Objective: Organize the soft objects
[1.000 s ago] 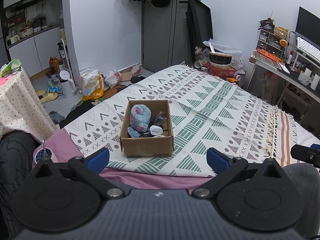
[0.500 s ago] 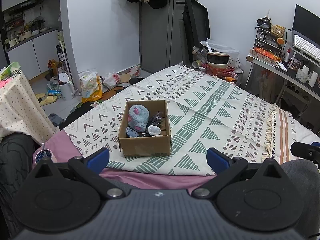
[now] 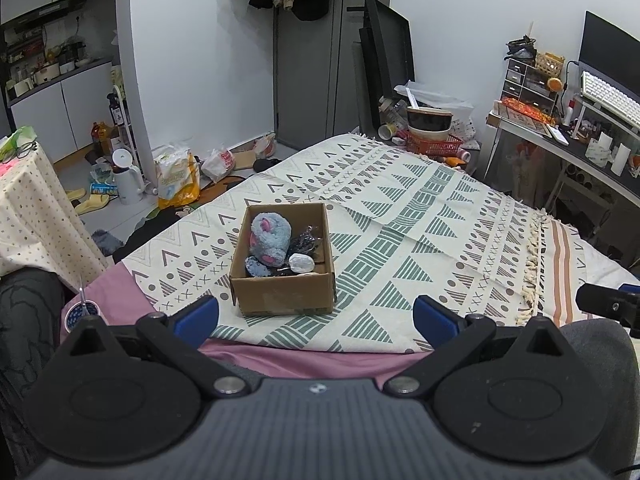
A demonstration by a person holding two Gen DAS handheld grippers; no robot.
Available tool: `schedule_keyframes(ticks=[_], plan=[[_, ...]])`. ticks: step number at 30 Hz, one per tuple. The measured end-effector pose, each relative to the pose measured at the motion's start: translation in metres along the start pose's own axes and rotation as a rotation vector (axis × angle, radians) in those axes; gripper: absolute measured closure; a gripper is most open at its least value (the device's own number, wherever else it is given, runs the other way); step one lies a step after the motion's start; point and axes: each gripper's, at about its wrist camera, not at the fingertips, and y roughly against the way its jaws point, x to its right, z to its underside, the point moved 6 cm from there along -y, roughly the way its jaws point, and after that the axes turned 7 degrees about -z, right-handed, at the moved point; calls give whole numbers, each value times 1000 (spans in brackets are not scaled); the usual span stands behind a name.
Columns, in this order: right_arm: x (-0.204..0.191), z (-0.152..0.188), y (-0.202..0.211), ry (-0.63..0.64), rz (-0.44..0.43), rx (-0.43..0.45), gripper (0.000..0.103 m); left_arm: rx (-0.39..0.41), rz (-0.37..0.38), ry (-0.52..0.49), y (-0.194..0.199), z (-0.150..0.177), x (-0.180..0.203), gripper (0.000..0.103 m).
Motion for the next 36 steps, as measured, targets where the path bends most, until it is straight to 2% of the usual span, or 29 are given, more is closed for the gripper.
schedule_keyframes(ticks=[36], plan=[[-4, 5, -2, 45, 42, -8, 0, 9, 2, -7, 4, -2, 1, 1]])
